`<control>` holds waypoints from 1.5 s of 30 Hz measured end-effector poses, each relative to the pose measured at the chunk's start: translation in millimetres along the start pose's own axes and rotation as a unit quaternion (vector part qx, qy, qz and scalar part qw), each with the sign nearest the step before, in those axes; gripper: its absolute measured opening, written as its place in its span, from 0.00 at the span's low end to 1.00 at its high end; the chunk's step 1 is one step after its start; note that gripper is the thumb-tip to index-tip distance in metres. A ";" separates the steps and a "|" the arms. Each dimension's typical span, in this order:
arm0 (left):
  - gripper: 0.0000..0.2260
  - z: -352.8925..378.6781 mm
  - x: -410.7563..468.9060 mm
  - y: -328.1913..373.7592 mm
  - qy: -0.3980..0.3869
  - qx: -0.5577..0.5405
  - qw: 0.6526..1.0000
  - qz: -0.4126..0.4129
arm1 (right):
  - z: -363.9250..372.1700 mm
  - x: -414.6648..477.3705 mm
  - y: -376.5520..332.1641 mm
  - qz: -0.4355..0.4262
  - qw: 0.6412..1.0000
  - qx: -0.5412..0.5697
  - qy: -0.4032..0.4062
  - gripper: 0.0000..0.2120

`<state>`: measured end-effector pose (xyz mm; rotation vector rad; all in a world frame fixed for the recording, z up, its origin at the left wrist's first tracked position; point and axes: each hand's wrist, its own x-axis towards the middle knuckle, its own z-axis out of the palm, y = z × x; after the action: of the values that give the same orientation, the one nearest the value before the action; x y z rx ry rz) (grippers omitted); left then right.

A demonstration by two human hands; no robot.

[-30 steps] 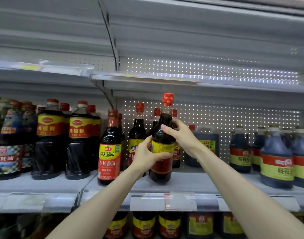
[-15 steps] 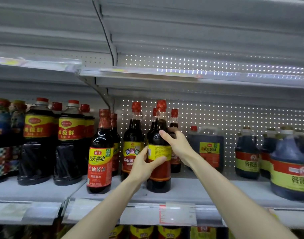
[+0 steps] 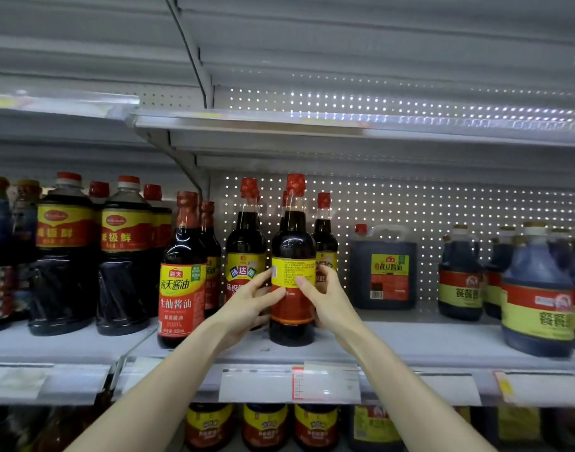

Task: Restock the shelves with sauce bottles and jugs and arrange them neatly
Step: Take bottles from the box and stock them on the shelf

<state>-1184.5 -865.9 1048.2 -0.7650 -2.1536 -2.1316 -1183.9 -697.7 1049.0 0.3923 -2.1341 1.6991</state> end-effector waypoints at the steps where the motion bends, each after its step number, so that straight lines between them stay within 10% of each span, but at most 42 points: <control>1: 0.23 1.8 -0.7 0.2 0.009 -0.004 1.000 0.005 | 0.1 -0.9 -0.8 0.002 1.000 0.001 0.004 0.35; 6: 0.22 14.0 -3.1 -0.9 0.086 0.014 0.995 0.040 | -4.0 -3.2 -3.9 0.008 1.000 0.017 -0.020 0.16; 13: 0.24 28.1 -10.7 -2.5 0.200 0.130 0.969 0.069 | -8.8 -16.2 -19.5 0.051 0.993 0.057 -0.088 0.16; 24: 0.21 20.6 -12.3 19.2 0.066 -0.007 0.997 -0.030 | 19.2 -41.0 -26.1 -0.001 0.999 0.004 -0.040 0.28; 45: 0.17 25.6 -32.8 29.8 0.096 0.029 0.994 -0.030 | 11.7 -46.9 -40.9 0.076 0.991 0.085 -0.073 0.25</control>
<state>-1137.0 -853.9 1063.0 -0.4741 -2.1539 -2.0633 -1125.5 -719.4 1060.6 0.4239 -2.1769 2.0042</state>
